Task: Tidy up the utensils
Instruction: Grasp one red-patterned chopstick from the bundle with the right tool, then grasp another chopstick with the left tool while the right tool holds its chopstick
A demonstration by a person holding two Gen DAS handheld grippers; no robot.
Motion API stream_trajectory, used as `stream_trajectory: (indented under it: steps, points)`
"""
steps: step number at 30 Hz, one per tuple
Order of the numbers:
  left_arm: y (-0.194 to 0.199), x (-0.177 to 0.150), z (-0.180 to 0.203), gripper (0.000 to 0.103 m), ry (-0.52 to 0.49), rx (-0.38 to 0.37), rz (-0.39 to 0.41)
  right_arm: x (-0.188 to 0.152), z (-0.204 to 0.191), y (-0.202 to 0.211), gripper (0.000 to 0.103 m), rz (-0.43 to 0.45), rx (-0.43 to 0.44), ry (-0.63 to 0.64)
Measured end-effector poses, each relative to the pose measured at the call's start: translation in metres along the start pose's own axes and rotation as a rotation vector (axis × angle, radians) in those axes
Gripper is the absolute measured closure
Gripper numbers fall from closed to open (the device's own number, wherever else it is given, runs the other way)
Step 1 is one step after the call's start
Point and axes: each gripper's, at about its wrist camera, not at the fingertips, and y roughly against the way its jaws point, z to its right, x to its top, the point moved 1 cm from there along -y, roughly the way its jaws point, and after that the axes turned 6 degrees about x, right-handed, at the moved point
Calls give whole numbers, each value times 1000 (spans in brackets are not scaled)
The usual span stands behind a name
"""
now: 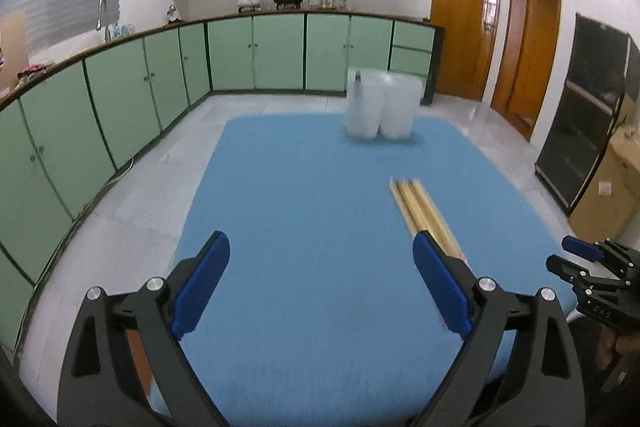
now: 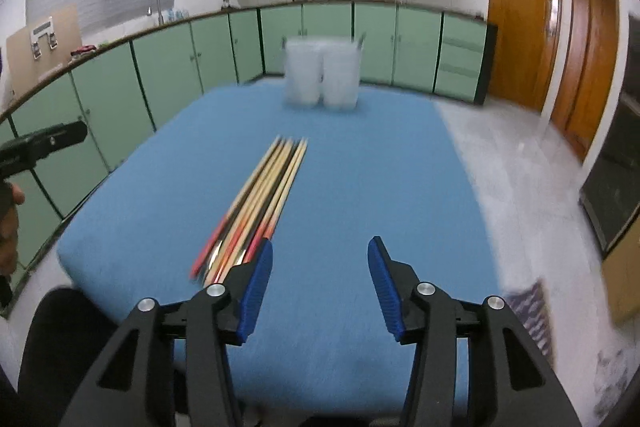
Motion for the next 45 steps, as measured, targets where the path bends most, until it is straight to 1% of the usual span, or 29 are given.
stream_trajectory:
  steps: [2, 4, 6, 8, 11, 14, 19, 20, 21, 22, 23, 24, 25, 26, 28, 32, 35, 39, 45]
  points:
    - [1, -23, -8, 13, 28, 18, -27, -22, -10, -12, 54, -37, 13, -5]
    - [3, -41, -21, 13, 86, 32, -43, -33, -19, -22, 54, -50, 17, 12]
    - [7, -51, -34, 13, 139, 38, -53, -39, -27, -33, 54, -62, 15, 36]
    - [10, -52, -36, 13, 136, 41, -53, -41, -34, -45, 54, -67, 7, 62]
    - [13, -56, -33, 13, 114, 40, -54, -39, -42, -51, 54, -39, -21, 99]
    - [11, -59, -32, 13, 121, 30, -66, -32, -37, -60, 56, -26, -38, 76]
    - [4, -62, -22, 13, 110, 20, -82, -35, -33, -62, 57, -5, -37, 76]
    - [2, -62, -19, 13, 109, 19, -84, -35, -34, -62, 58, -1, -40, 82]
    - [1, -62, -17, 13, 108, 16, -87, -37, -34, -61, 60, 2, -41, 86]
    - [-1, -64, -15, 13, 106, 12, -91, -38, -33, -61, 67, 5, -41, 89]
    - [-2, -66, -12, 13, 104, 11, -93, -38, -33, -62, 77, 6, -43, 91]
    - [-4, -68, -8, 13, 103, 4, -99, -38, -32, -63, 83, 6, -47, 94]
    - [-6, -69, -5, 13, 102, -3, -104, -37, -30, -63, 95, 6, -50, 94]
    - [-8, -70, -1, 13, 99, -6, -107, -37, -25, -63, 97, 8, -54, 82]
    - [-12, -74, 10, 13, 81, -18, -116, -36, -13, -62, 97, 14, -55, 58]
    - [-23, -83, 40, 13, 34, -48, -138, -37, 18, -54, 97, 17, -111, 0]
    - [-34, -91, 62, 13, -11, -54, -150, -39, 39, -47, 97, 16, -129, -57]
    - [-48, -98, 87, 13, -66, -32, -173, -40, 43, -43, 97, 17, -126, -65]
    - [-58, -97, 101, 13, -90, 13, -165, -38, 45, -46, 97, 22, -115, -77]
